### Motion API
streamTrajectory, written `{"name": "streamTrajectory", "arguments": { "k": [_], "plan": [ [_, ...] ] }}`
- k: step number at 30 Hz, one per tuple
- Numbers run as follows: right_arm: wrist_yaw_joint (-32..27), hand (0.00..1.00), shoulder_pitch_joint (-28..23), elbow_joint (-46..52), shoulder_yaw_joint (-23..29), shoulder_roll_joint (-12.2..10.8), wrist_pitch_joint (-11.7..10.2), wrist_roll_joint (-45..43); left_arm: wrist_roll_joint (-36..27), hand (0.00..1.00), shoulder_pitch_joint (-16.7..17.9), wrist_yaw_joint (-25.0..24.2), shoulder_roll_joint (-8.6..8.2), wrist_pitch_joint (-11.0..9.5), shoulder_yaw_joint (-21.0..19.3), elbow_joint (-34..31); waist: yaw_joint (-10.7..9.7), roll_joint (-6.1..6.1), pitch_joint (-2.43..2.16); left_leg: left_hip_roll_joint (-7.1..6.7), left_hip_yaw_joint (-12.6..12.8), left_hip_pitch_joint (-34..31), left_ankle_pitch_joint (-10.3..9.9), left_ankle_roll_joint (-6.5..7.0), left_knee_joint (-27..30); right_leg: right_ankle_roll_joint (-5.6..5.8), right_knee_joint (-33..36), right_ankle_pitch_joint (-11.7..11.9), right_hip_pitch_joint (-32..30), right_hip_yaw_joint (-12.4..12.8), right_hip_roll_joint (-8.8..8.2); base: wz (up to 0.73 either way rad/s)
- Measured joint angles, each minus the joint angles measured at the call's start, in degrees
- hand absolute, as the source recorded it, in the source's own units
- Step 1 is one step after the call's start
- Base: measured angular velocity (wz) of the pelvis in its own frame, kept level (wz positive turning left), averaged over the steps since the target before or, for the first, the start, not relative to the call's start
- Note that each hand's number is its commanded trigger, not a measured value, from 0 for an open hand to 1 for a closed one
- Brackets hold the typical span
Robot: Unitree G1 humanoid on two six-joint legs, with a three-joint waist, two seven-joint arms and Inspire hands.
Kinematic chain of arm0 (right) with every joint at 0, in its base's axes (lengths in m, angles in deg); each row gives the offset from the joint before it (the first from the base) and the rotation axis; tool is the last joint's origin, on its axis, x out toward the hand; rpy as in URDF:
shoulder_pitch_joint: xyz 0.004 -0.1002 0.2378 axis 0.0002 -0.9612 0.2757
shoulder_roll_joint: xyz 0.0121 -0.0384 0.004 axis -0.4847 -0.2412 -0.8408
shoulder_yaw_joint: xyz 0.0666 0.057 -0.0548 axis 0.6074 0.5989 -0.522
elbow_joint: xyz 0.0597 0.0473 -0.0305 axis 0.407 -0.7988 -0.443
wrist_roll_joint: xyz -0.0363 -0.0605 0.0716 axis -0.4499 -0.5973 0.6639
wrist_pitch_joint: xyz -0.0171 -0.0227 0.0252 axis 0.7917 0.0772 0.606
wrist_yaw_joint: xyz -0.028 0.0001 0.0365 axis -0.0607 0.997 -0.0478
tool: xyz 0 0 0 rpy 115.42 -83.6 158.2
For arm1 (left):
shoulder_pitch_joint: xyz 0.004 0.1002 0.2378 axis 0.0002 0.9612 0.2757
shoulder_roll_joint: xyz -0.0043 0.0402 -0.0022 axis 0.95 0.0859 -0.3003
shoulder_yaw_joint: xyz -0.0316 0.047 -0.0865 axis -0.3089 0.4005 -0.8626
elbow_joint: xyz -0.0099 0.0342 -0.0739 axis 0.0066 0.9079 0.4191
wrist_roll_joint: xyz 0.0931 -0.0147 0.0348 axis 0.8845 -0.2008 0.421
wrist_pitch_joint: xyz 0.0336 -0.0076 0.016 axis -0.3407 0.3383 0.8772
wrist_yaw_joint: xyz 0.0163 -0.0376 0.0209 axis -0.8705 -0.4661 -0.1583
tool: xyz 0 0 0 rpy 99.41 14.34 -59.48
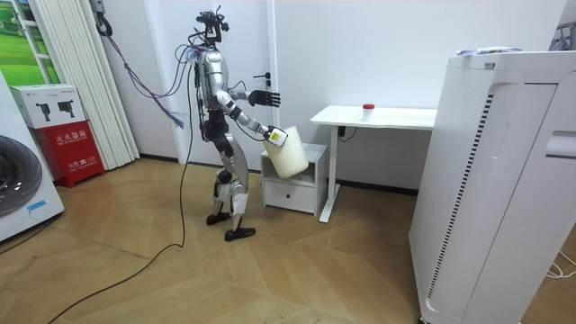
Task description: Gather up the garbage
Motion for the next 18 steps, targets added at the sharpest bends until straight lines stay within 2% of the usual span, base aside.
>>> {"name": "streamTrajectory", "arguments": {
  "k": [4, 6, 8, 10, 13, 14, 15, 16, 17, 18],
  "plan": [
    [-0.4, 1.00, -1.0, 1.5, 1.3, 0.0, 0.3, 0.0, -3.0, 0.00, 0.4, 0.0, -0.12, 0.0, -1.1, -1.1, -0.3, 0.40, -0.25, -0.08, 0.0, 2.0, 0.0, -0.07, -2.2, 0.58, -1.5, 1.3, 0.8, 2.0, 0.85, -0.37],
    [-0.7, 1.00, -1.3, 2.1, 1.6, -0.1, 0.3, 0.0, -3.3, 0.00, 0.4, 0.5, 0.07, 0.0, -3.4, -1.1, 0.3, 0.54, -0.32, -0.36, 0.0, 2.8, 0.0, -0.06, -3.0, 0.94, -2.4, 2.4, 0.8, 4.0, 1.70, -0.47],
    [-0.8, 1.00, -1.4, 2.1, 1.7, -0.3, 0.3, 0.0, -3.3, 0.00, 0.5, 1.7, 0.04, 0.0, -4.9, -1.1, 0.2, 0.55, -0.32, -0.99, 0.3, 3.0, 0.0, -0.05, -3.2, 1.19, -2.6, 2.9, 0.4, 4.9, 1.88, -0.39],
    [-1.0, 1.00, -1.9, 2.2, 2.0, -0.8, 0.3, 0.0, -3.4, 0.00, 0.9, 3.0, -0.97, 0.0, -6.5, -1.2, 1.2, 0.52, -0.34, -1.22, 1.8, 3.4, 0.0, 0.00, -3.1, 1.14, -2.3, 3.7, -0.3, 4.5, 1.96, -0.60],
    [-1.4, 1.00, -2.7, 2.3, 2.0, -1.7, 0.4, -0.2, -3.4, 0.00, 1.5, 6.8, -2.96, -0.2, -10.4, -1.2, 2.0, 0.46, -0.28, -1.36, 3.1, 4.2, 0.0, 0.09, -3.2, 0.87, -3.3, 6.0, -0.5, 4.4, 2.60, -0.80],
    [-1.6, 1.00, -3.5, 3.4, 2.0, -1.9, 0.5, -0.2, -2.9, 0.00, 2.4, 8.8, -3.84, -0.4, -12.4, -1.7, 2.8, 0.40, -0.30, -1.35, 4.5, 4.7, 0.0, 0.12, -3.4, 0.53, -4.3, 7.3, -0.6, 4.1, 2.85, -1.15],
    [-1.6, 1.00, -4.1, 4.0, 2.1, -2.0, 0.5, -0.3, -1.7, 0.00, 3.3, 11.1, -4.83, -0.4, -14.7, -2.5, 3.6, 0.40, -0.30, -1.06, 6.3, 5.0, 0.1, 0.54, -4.2, -0.25, -6.3, 9.5, -0.6, 1.3, 2.96, -1.20],
    [-1.6, 1.00, -4.1, 4.0, 2.1, -2.2, 0.5, -0.3, -1.2, 0.00, 3.4, 12.3, -5.19, -0.4, -15.6, -2.9, 3.8, 0.40, -0.30, -0.66, 7.4, 5.1, 0.2, 0.89, -5.0, -0.89, -7.5, 10.6, -0.6, -1.1, 2.84, -1.02],
    [-1.6, 1.00, -4.3, 3.9, 2.5, -2.8, 0.5, -0.3, 0.1, 0.00, 3.2, 14.6, -5.85, -0.4, -16.8, -3.4, 4.4, 0.30, -0.30, 0.46, 11.3, 5.5, 0.0, 1.32, -6.6, -2.23, -5.0, 9.6, -1.5, -6.9, 1.67, -0.60],
    [-1.6, 1.00, -5.1, 3.9, 3.2, -3.0, 0.6, -0.4, 0.8, 0.00, 3.1, 16.4, -7.05, -0.5, -16.9, -3.4, 4.6, -0.01, -0.26, 0.40, 14.0, 6.5, 0.3, 0.78, -8.1, -2.32, 2.1, 4.7, -1.7, -12.5, -0.40, -0.43]
  ]
}}
